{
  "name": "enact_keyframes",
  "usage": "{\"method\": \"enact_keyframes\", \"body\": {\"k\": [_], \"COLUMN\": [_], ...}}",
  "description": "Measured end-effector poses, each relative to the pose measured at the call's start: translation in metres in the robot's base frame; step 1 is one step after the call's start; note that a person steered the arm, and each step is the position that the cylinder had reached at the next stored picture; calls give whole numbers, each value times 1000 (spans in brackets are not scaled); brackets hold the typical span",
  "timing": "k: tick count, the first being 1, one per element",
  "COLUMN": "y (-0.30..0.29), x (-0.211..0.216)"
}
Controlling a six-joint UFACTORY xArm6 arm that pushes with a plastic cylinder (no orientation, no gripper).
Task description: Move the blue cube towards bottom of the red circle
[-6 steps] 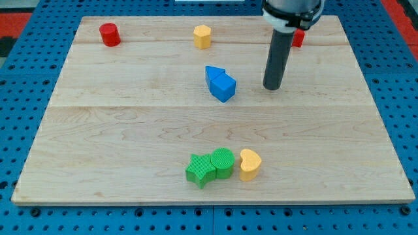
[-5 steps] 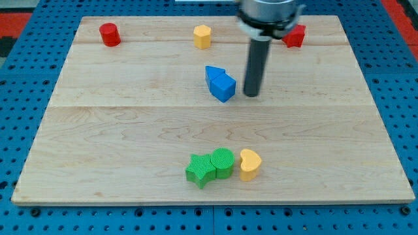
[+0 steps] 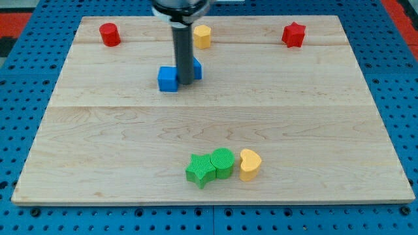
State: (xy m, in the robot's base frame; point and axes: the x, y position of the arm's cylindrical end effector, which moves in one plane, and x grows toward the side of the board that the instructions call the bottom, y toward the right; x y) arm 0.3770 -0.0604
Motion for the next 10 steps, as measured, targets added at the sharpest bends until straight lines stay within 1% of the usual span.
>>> {"method": "enact_keyframes", "body": {"k": [2, 4, 5, 6, 8, 10], "y": [-44, -63, -67, -89, -95, -85], "x": [-24, -20, -5, 0, 4, 3]}}
